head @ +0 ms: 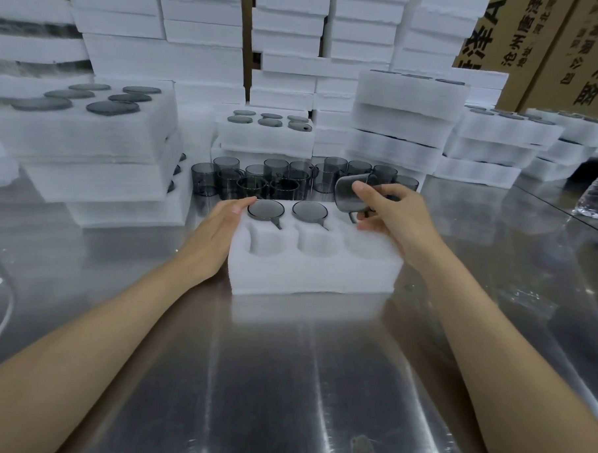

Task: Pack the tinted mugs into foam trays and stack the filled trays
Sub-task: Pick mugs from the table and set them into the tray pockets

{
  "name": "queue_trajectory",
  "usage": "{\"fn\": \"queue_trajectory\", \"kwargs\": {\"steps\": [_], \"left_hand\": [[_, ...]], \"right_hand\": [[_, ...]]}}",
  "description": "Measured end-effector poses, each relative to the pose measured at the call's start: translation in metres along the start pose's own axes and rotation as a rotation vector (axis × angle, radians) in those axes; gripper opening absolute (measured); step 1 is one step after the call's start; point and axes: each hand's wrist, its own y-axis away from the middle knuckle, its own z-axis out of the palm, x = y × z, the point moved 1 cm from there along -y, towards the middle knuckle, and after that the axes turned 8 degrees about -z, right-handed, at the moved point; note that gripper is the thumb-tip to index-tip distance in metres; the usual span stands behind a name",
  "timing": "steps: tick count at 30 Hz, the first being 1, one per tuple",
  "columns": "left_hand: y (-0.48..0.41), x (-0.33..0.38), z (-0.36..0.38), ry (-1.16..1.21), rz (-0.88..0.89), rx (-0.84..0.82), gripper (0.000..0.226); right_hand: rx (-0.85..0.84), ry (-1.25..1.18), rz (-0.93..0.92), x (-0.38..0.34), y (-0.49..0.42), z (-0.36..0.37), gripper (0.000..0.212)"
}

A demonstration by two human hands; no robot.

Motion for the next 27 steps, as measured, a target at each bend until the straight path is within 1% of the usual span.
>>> {"fn": "queue_trajectory", "kwargs": {"steps": [1, 3, 5, 7, 9, 11, 12, 13, 15, 16, 18, 21, 23, 25, 27], "left_hand": [[0.0, 0.0, 0.0, 0.0, -0.002, -0.002, 0.037], [0.0, 0.0, 0.0, -0.009, -0.001, -0.004, 0.039], [0.001, -0.001, -0.001, -0.015, -0.002, -0.005, 0.039], [0.001, -0.003, 0.0, -0.025, 0.006, -0.008, 0.039], [0.0, -0.004, 0.0, -0.034, 0.006, -0.011, 0.039], [0.0, -0.004, 0.0, -0.05, -0.003, -0.006, 0.042], [0.0, -0.004, 0.0, -0.055, -0.005, -0.005, 0.042], [0.001, -0.003, 0.0, -0.055, -0.003, -0.005, 0.043], [0.002, -0.003, 0.001, -0.05, 0.008, -0.009, 0.043], [0.002, -0.003, 0.001, -0.051, 0.011, -0.009, 0.043], [0.002, -0.003, 0.001, -0.052, 0.01, -0.006, 0.043], [0.001, -0.004, 0.0, -0.052, 0.007, -0.011, 0.043], [0.0, -0.005, 0.001, -0.057, 0.008, -0.013, 0.043], [0.0, -0.007, 0.001, -0.061, 0.011, -0.011, 0.043], [0.0, -0.006, 0.001, -0.065, 0.014, -0.008, 0.043]], "right_hand": [[0.027, 0.095, -0.047, -0.002, 0.0, 0.001, 0.072], [0.07, 0.387, -0.161, -0.004, 0.002, 0.003, 0.072], [0.089, 0.65, -0.204, -0.004, 0.005, 0.005, 0.08], [0.116, 0.836, -0.213, -0.003, 0.007, 0.006, 0.086], [0.125, 0.953, -0.234, -0.003, 0.007, 0.007, 0.089], [0.108, 0.986, -0.271, -0.002, 0.006, 0.007, 0.088], [0.09, 0.963, -0.295, -0.001, 0.006, 0.006, 0.084], [0.055, 0.911, -0.323, 0.0, 0.005, 0.005, 0.079], [-0.074, 0.784, -0.394, 0.001, 0.005, 0.005, 0.065], [-0.135, 0.757, -0.425, 0.002, 0.005, 0.006, 0.059], [-0.175, 0.757, -0.462, 0.002, 0.005, 0.007, 0.052], [-0.191, 0.838, -0.483, 0.002, 0.003, 0.008, 0.049], [-0.252, 0.953, -0.482, 0.003, 0.002, 0.012, 0.048], [-0.346, 1.055, -0.419, 0.004, 0.002, 0.014, 0.046], [-0.48, 1.131, -0.306, 0.006, 0.0, 0.013, 0.048]]}}
